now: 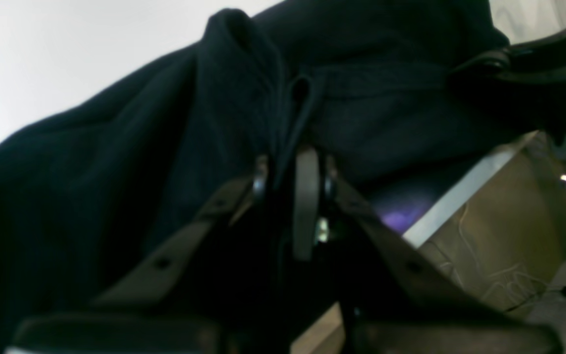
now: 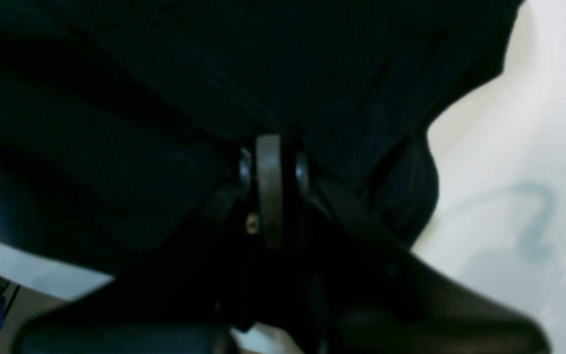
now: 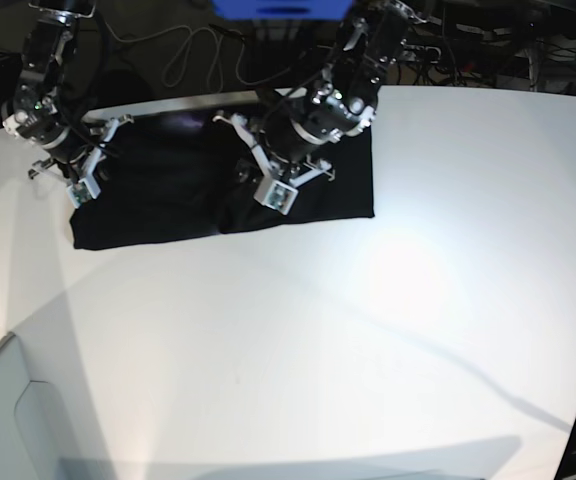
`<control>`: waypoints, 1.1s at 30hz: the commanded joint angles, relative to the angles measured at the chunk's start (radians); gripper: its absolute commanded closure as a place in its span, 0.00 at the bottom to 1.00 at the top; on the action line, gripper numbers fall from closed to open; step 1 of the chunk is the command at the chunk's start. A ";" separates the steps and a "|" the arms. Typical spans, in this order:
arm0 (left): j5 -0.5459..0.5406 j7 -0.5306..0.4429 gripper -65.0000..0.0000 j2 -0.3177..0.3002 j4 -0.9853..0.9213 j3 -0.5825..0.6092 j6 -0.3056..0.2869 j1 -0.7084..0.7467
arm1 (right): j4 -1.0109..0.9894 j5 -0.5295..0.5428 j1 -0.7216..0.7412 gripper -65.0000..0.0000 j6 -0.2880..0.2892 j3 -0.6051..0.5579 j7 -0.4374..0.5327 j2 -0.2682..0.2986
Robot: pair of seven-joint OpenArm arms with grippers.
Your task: Fold the T-shirt properly
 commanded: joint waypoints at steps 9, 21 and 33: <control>-0.128 -0.028 0.72 -0.003 0.075 0.002 0.130 -0.006 | 0.040 -0.012 -0.001 1.00 0.018 0.002 -0.013 0.011; -0.174 -0.028 0.50 -0.014 0.181 0.002 0.128 0.003 | 0.072 -0.012 -0.002 0.53 0.018 0.008 -0.014 0.013; -0.176 -0.030 0.40 -0.076 0.201 -0.235 0.127 0.060 | 0.227 -0.012 0.007 0.38 0.018 0.179 -0.014 -0.036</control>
